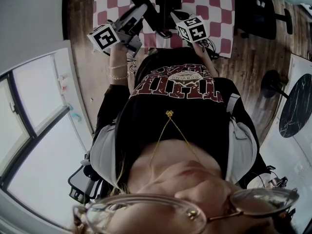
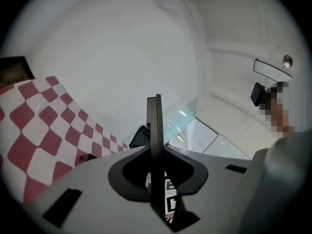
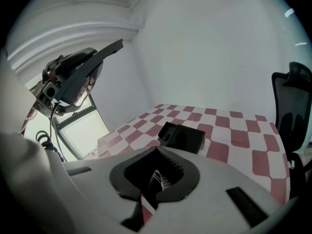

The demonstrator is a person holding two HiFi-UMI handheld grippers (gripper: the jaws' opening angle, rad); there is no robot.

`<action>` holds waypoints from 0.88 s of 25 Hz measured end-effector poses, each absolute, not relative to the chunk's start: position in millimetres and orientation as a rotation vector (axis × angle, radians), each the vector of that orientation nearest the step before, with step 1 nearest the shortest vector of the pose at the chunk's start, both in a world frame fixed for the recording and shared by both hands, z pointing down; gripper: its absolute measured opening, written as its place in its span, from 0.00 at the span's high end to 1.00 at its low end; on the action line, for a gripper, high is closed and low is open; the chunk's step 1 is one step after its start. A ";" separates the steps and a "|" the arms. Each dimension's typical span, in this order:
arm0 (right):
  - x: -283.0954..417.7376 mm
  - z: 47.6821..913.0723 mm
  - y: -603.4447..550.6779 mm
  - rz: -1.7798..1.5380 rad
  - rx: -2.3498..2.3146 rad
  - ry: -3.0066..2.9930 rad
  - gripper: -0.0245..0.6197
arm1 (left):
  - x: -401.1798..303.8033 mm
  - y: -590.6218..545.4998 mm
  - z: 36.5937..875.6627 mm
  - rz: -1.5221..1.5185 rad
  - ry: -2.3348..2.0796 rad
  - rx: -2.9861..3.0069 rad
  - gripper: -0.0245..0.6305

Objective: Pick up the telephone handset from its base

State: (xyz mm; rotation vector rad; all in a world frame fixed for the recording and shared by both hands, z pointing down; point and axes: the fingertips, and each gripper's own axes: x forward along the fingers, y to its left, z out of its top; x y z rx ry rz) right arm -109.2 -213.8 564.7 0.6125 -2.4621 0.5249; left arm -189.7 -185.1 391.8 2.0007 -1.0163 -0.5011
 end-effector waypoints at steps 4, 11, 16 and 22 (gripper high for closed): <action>-107.9 563.2 -214.9 0.528 0.616 -2.464 0.93 | -186.9 -186.0 389.3 -0.502 -1.007 2.007 0.84; -107.6 563.2 -215.0 0.531 0.616 -2.463 0.93 | -186.6 -186.2 388.9 -0.501 -1.005 2.008 0.84; -108.4 562.7 -214.2 0.530 0.614 -2.464 0.93 | -188.9 -184.8 392.3 -0.502 -1.005 1.999 0.84; -109.7 561.7 -215.0 0.522 0.610 -2.467 0.93 | -186.9 -186.9 388.2 -0.512 -1.000 2.004 0.84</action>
